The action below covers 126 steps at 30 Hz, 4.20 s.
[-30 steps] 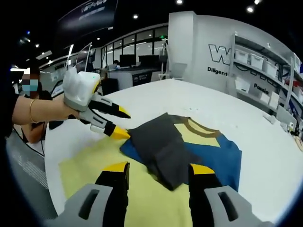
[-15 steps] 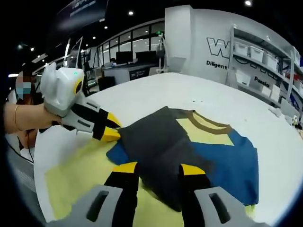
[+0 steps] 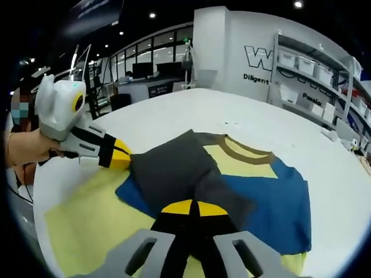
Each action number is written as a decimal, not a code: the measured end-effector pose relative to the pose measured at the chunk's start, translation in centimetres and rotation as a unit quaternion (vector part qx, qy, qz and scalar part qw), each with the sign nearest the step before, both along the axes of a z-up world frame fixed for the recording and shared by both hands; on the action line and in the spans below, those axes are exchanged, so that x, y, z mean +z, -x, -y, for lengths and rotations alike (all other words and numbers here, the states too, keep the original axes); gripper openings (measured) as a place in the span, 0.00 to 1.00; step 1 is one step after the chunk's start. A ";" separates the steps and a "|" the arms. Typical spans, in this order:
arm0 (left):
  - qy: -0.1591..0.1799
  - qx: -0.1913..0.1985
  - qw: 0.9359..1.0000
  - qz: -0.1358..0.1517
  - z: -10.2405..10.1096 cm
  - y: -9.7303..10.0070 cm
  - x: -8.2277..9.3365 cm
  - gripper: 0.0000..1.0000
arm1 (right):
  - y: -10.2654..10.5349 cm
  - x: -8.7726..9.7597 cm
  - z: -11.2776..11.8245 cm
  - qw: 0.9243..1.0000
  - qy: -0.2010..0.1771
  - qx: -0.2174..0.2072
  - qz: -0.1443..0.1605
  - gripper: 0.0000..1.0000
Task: Fold the garment on the visible template until the final outline fits inside the template.
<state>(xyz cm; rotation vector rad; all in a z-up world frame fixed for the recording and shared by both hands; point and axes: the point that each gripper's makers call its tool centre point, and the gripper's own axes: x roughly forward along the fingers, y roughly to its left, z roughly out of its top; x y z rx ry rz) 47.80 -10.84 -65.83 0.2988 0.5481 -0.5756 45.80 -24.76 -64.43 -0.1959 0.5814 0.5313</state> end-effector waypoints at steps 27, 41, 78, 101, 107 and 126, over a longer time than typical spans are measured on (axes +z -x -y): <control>0.046 0.089 0.994 -0.032 -3.1 0.3 -1.2 0.02 | 4.3 -0.7 12.5 0.983 0.046 -0.175 -0.032 0.00; 0.034 0.087 0.995 -0.035 -3.7 0.7 -1.1 0.03 | 5.7 -1.9 12.7 0.979 0.061 -0.182 -0.069 0.00; 0.015 0.022 1.000 -0.003 1.7 -9.1 1.0 0.25 | 1.1 -2.6 13.8 0.970 -0.050 -0.220 -0.085 0.24; -0.052 0.010 0.999 0.001 1.2 -11.0 -0.9 0.00 | 0.7 -3.2 14.0 0.969 -0.016 -0.230 -0.084 0.02; -0.017 0.010 1.000 0.014 1.2 -11.3 0.8 0.00 | 0.8 -2.4 13.9 0.971 -0.020 -0.225 -0.077 0.00; 0.021 0.086 0.996 -0.004 -1.4 -12.6 0.0 0.00 | 1.6 -2.1 14.5 0.962 -0.044 -0.255 -0.090 0.00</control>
